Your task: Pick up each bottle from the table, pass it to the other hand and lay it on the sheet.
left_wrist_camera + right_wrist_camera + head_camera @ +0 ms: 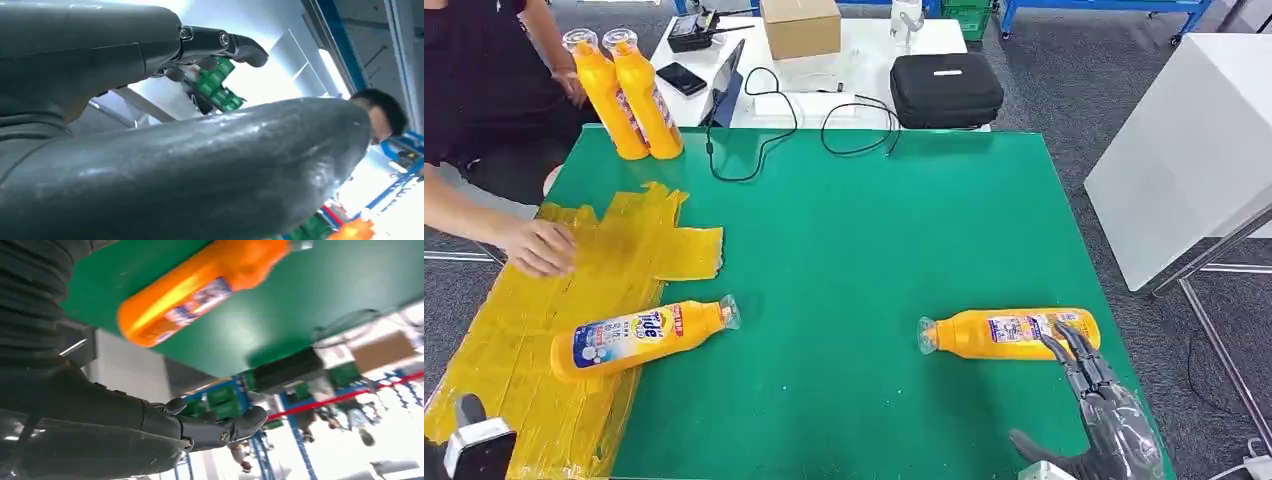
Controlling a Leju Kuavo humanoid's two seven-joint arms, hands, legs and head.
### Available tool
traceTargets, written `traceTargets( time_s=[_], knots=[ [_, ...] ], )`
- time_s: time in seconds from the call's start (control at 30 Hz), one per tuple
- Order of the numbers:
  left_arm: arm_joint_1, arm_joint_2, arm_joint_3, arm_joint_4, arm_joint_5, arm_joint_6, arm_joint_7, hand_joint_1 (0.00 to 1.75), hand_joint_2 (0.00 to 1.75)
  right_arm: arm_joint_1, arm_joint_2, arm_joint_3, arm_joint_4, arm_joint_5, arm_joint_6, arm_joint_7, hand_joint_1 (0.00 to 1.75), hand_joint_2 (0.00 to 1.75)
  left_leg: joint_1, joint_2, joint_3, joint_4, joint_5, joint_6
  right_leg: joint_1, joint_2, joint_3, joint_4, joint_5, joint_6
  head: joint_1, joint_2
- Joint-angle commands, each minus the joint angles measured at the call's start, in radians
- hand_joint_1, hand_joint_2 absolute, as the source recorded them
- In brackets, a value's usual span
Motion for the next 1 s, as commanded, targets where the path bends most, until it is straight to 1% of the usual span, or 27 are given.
traceTargets(
  time_s=[0.03, 0.07, 0.13, 0.23, 0.3, 0.43, 0.67, 0.83, 1.0],
  knots=[
    [-0.037, -0.008, -0.230, -0.024, 0.093, -0.078, 0.030, 0.00, 0.00, -0.132, 0.173, -0.206, 0.295, 0.091, 0.085, -0.009, 0.00, 1.75, 0.002, -0.002, 0.004, -0.002, 0.002, -0.002, 0.002, -0.003, 0.005, -0.004, 0.002, 0.000, 0.000, 0.000],
    [-0.037, -0.006, -0.247, -0.028, 0.093, -0.070, 0.034, 0.00, 0.00, -0.144, 0.184, -0.219, 0.316, 0.098, 0.091, -0.025, 0.00, 1.75, 0.002, -0.002, 0.005, -0.001, 0.001, -0.001, 0.002, -0.003, -0.001, -0.004, 0.001, 0.000, 0.000, 0.000],
    [-0.044, 0.011, -0.305, -0.034, 0.094, -0.063, 0.045, 0.00, 0.00, -0.192, 0.220, -0.253, 0.389, 0.124, 0.111, -0.048, 0.00, 1.75, 0.001, -0.001, 0.005, -0.001, 0.001, 0.000, 0.002, -0.002, -0.001, -0.004, 0.002, 0.000, 0.000, 0.000],
    [-0.053, 0.025, -0.339, -0.029, 0.094, -0.046, 0.054, 0.00, 0.00, -0.249, 0.233, -0.250, 0.476, 0.161, 0.131, -0.056, 0.00, 1.75, 0.001, 0.000, 0.006, -0.001, 0.001, 0.001, 0.002, 0.000, 0.000, -0.004, 0.002, 0.000, 0.000, 0.000],
    [-0.060, 0.033, -0.352, -0.023, 0.091, -0.036, 0.056, 0.00, 0.00, -0.277, 0.242, -0.241, 0.521, 0.179, 0.128, -0.058, 0.00, 1.75, 0.001, 0.003, 0.009, -0.002, 0.002, 0.001, 0.002, 0.001, 0.012, -0.005, 0.004, 0.000, 0.000, 0.000],
    [-0.078, 0.047, -0.370, -0.005, 0.090, -0.026, 0.078, 0.00, 0.00, -0.331, 0.251, -0.190, 0.605, 0.203, 0.129, -0.062, 0.00, 1.75, 0.001, 0.004, 0.009, -0.001, 0.002, 0.001, 0.002, 0.001, 0.012, -0.004, 0.004, -0.001, 0.000, 0.000],
    [-0.076, 0.049, -0.372, -0.012, 0.092, -0.029, 0.080, 0.00, 0.00, -0.365, 0.255, -0.138, 0.629, 0.217, 0.124, -0.056, 0.00, 1.75, 0.001, 0.005, 0.007, -0.001, 0.002, 0.002, 0.001, 0.003, 0.009, -0.003, 0.004, 0.000, 0.000, 0.000],
    [-0.074, 0.049, -0.372, -0.012, 0.086, -0.039, 0.089, 0.00, 0.00, -0.391, 0.240, -0.090, 0.646, 0.217, 0.114, -0.039, 0.00, 1.75, 0.001, 0.004, 0.007, 0.000, 0.002, 0.002, 0.001, 0.002, 0.010, -0.002, 0.004, 0.000, 0.000, 0.000],
    [-0.068, 0.050, -0.369, -0.019, 0.090, -0.042, 0.089, 0.00, 0.00, -0.399, 0.235, -0.083, 0.639, 0.214, 0.114, -0.039, 0.00, 1.75, 0.000, 0.005, 0.007, 0.000, 0.001, 0.001, 0.001, 0.003, 0.010, -0.002, 0.003, -0.001, 0.000, 0.000]
  ],
)
